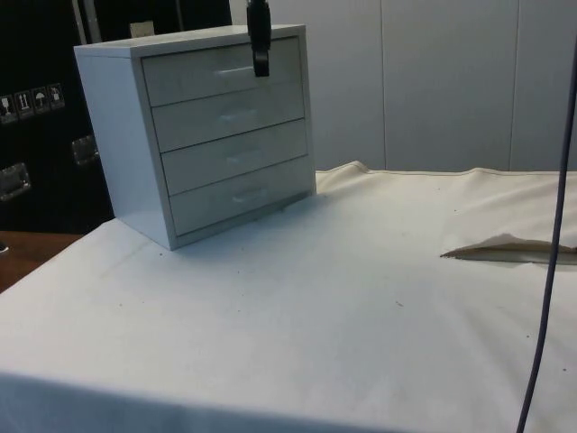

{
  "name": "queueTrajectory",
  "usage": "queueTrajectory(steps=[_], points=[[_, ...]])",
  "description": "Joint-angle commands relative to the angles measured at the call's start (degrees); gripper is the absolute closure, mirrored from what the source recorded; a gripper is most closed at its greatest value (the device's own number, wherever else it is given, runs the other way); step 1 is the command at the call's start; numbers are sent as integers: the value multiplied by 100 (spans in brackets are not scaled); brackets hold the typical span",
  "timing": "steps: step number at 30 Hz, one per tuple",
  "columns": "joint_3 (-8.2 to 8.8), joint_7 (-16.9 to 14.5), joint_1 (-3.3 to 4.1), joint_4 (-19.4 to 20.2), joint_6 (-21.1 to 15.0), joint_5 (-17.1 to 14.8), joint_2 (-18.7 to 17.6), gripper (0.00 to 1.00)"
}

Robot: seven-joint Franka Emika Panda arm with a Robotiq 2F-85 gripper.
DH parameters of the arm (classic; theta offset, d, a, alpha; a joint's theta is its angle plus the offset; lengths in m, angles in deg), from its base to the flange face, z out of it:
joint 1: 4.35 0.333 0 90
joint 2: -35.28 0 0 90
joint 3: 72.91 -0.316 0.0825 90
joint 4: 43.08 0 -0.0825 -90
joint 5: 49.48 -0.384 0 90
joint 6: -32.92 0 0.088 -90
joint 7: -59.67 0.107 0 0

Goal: Open the drawer, then close it.

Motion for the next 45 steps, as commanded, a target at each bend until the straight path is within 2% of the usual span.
queueTrajectory(steps=[1,2,8,9,17,18,19,26,27,28,30,33,34,35,42,43,45], points=[[17,-46,0,23,-23,0,0,0],[29,-149,0,97,-138,0,52,0],[86,-413,0,189,-286,40,69,0],[86,-390,0,149,-218,0,11,0],[80,-521,6,264,-367,155,160,0],[86,-567,6,206,-241,46,103,0],[80,-521,0,281,-390,166,189,0],[74,-510,-6,481,-693,292,390,0],[86,-567,6,453,-584,189,355,0],[74,-510,-6,510,-733,309,413,0],[74,-527,-6,579,-871,338,481,0],[74,-561,0,630,-1014,344,521,0],[86,-573,6,607,-894,281,504,0],[74,-584,0,647,-1060,338,533,0],[80,-751,6,739,-1432,304,556,0],[86,-728,6,705,-1335,281,516,0],[80,-825,6,768,-1547,304,561,0]])
